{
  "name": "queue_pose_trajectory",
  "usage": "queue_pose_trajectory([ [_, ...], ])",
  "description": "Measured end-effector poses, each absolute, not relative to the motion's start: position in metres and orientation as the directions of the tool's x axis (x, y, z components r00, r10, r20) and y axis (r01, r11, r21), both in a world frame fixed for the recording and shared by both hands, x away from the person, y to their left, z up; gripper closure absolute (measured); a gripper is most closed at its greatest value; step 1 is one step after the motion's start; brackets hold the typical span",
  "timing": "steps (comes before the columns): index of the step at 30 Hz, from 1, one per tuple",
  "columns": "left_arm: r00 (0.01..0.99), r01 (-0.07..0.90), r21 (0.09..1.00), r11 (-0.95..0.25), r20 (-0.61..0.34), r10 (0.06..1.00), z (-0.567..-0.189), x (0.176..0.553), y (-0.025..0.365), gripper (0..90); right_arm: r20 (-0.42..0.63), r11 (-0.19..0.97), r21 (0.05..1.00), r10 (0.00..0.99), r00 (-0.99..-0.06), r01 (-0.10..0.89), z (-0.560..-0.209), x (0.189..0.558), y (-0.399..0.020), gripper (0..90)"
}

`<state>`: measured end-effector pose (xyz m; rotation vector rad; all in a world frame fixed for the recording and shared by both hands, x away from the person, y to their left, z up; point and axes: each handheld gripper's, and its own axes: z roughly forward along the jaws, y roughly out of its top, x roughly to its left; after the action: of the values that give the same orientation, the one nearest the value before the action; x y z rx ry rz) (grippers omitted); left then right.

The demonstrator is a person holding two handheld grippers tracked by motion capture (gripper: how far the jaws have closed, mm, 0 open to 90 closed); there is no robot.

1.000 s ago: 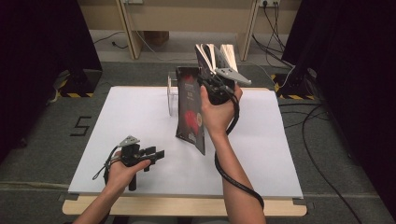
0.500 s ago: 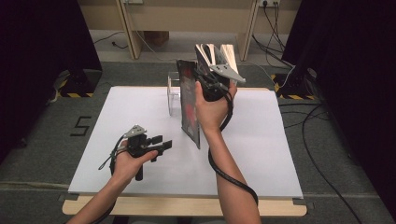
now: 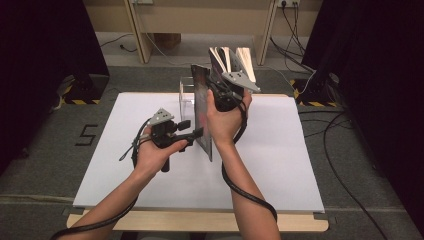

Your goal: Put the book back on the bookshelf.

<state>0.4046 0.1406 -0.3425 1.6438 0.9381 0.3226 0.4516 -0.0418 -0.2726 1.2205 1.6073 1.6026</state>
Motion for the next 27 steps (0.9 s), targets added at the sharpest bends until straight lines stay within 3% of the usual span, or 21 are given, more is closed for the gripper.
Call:
queue_pose_trajectory([
  [18, 0.603, 0.358, 0.93, -0.078, -0.167, 0.78, -0.319, 0.433, 0.11, 38.8, 0.205, -0.117, 0.968, 0.877, -0.435, 0.22, -0.272, 0.448, -0.035, 87.5],
  [27, 0.578, 0.336, 0.938, -0.084, -0.135, 0.805, -0.319, 0.434, 0.105, 45.7, 0.217, -0.122, 0.964, 0.872, -0.438, 0.236, -0.272, 0.448, -0.035, 87.4],
])
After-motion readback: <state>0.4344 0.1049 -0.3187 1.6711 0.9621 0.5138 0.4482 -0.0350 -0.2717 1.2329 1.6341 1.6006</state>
